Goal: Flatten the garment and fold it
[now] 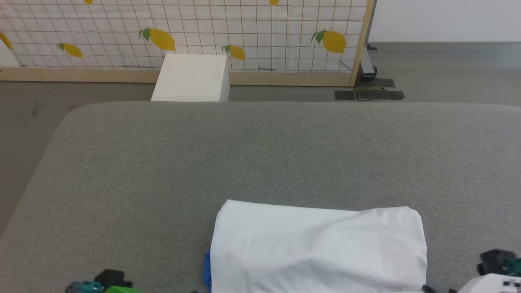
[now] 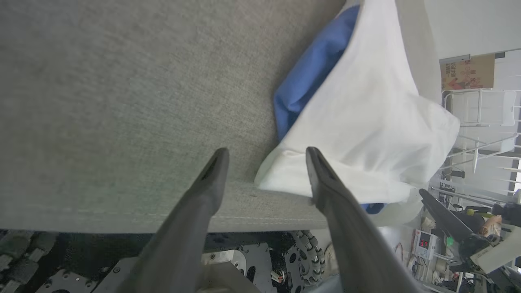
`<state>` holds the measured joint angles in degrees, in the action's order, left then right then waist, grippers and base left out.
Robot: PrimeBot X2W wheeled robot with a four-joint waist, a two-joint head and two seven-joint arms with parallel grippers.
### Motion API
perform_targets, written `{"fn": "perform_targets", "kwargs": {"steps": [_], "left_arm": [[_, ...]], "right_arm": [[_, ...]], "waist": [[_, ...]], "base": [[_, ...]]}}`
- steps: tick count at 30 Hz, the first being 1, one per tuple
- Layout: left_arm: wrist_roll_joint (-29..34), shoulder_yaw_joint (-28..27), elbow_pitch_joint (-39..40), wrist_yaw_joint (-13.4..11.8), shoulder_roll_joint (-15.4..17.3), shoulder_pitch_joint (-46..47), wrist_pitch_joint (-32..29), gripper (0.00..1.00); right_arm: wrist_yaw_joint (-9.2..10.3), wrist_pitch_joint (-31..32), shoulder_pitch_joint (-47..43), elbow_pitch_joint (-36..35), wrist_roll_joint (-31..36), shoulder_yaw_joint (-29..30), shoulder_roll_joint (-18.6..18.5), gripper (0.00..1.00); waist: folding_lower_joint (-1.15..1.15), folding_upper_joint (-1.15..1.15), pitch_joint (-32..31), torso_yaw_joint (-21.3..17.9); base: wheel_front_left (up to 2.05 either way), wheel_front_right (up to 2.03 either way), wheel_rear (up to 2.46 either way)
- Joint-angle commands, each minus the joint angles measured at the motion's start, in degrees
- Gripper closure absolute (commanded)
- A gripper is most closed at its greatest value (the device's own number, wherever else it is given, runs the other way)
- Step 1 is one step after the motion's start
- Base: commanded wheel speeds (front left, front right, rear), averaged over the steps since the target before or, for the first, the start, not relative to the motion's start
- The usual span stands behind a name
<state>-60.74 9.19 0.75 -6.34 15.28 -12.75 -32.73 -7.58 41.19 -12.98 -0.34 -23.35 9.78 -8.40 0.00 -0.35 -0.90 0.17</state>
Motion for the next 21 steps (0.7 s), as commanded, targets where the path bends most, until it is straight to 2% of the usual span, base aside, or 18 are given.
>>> {"fn": "perform_targets", "kwargs": {"steps": [1,5,9,16,19,21], "left_arm": [[0.8,-0.8,1.0,-0.6,0.9,1.3,0.0,0.0],[2.0,-4.0,5.1,-0.5,2.2,3.1,3.6,0.0],[6.2,-6.5,8.2,2.5,2.8,6.5,11.9,0.0],[18.5,-6.7,6.8,8.5,2.9,11.2,30.7,0.0],[25.9,-6.4,5.6,9.3,3.0,13.0,41.1,0.0],[30.0,-6.0,5.0,9.6,2.7,14.1,45.6,0.0]], "right_arm": [[0.09,0.3,-0.5,-1.6,-1.1,1.0,-0.3,0.0],[0.09,2.6,0.7,-7.4,-2.8,4.3,-1.0,0.0],[0.09,4.4,3.8,-9.5,-1.4,5.7,-2.0,0.0],[0.09,6.6,10.1,-5.3,2.5,0.9,-2.5,0.0],[0.09,7.3,12.6,-2.5,3.9,-1.9,-2.2,0.0],[0.09,7.5,14.0,-0.9,4.6,-3.7,-2.2,0.0]], "waist": [[0.0,0.35,-0.1,0.0],[0.0,0.35,-0.1,-0.2],[0.0,0.35,0.6,-0.3],[0.0,0.35,3.1,-0.2],[0.0,0.35,5.1,0.1],[0.0,0.35,6.2,0.4]], "base": [[0.0,0.0,0.0],[0.0,0.0,0.0],[0.0,0.0,0.0],[0.0,0.0,0.0],[0.0,0.0,0.0],[0.0,0.0,0.0]]}}
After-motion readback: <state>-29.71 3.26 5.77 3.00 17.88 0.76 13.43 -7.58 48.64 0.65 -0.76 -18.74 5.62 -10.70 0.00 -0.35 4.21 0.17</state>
